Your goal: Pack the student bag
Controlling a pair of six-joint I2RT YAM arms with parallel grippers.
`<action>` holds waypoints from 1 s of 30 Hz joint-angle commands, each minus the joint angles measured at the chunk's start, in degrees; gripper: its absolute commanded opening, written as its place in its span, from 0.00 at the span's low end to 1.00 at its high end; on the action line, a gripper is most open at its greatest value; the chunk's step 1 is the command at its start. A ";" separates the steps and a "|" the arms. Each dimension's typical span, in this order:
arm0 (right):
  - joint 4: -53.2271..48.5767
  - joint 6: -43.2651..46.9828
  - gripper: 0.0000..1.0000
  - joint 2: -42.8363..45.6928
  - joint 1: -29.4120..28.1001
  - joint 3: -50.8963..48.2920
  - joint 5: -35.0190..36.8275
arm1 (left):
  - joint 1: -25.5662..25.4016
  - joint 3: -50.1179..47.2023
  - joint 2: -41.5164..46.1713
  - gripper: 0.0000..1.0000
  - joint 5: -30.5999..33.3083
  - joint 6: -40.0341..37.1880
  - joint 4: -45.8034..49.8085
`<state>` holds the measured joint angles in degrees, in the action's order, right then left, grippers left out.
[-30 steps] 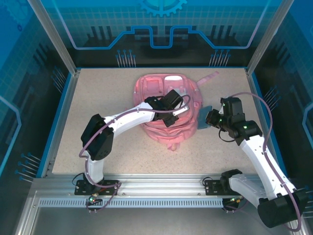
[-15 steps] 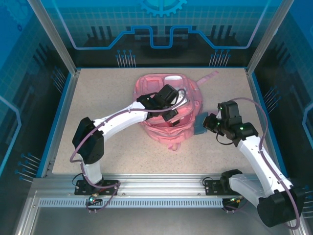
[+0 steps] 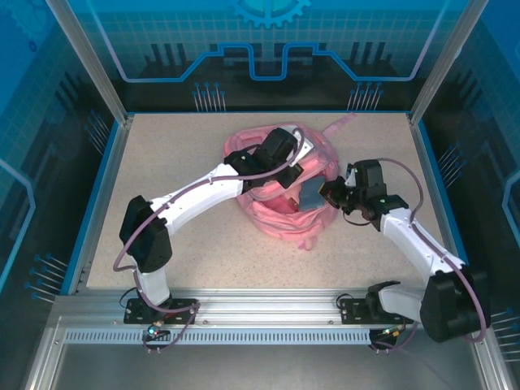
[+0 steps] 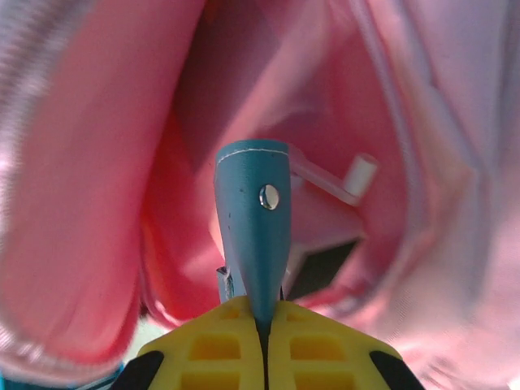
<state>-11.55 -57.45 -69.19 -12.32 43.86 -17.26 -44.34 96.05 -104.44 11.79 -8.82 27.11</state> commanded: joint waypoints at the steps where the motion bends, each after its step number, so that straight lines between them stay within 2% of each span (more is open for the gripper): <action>1: 12.78 -6.37 0.00 -3.97 -0.13 0.22 -1.80 | 0.12 5.51 -0.53 0.00 -1.22 4.83 -5.16; 5: 19.65 -9.38 0.00 -10.68 -1.77 1.41 0.32 | 0.13 8.06 -2.52 0.00 -2.03 6.66 -3.92; 10: 23.90 -8.57 0.31 -17.80 -3.23 5.19 -3.89 | 0.46 10.01 -4.21 0.00 -2.01 8.79 -2.27; 12: 23.59 -7.98 0.38 -17.12 -2.91 4.45 -4.05 | 0.68 9.96 -4.28 0.00 -2.08 9.44 -1.97; 15: 21.01 -6.74 0.39 -14.79 -1.97 2.61 -3.90 | 1.12 9.60 -4.33 0.00 -3.03 10.28 -1.89; 19: 12.36 -3.69 0.32 -11.36 -1.10 1.18 -3.07 | 1.50 9.60 -4.59 0.00 -4.50 10.97 -1.19; 22: 6.81 -0.89 0.32 -6.47 -0.98 -0.72 -0.38 | 1.78 9.22 -4.37 0.00 -5.83 12.42 0.13; 24: 0.78 1.85 0.34 -2.47 -0.96 -1.23 3.03 | 2.39 8.54 -3.94 0.06 -7.92 14.42 1.53; 28: -12.44 7.10 0.45 5.49 -0.83 -1.49 10.71 | 4.18 3.08 -0.58 0.38 -11.19 20.73 1.91; 30: -17.67 9.54 0.48 8.22 -0.84 -0.95 13.91 | 5.33 -1.83 2.47 0.50 -12.52 24.47 0.58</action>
<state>-17.56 -53.45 -63.79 -13.72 43.05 -10.00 -40.97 98.52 -106.96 2.90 9.10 28.27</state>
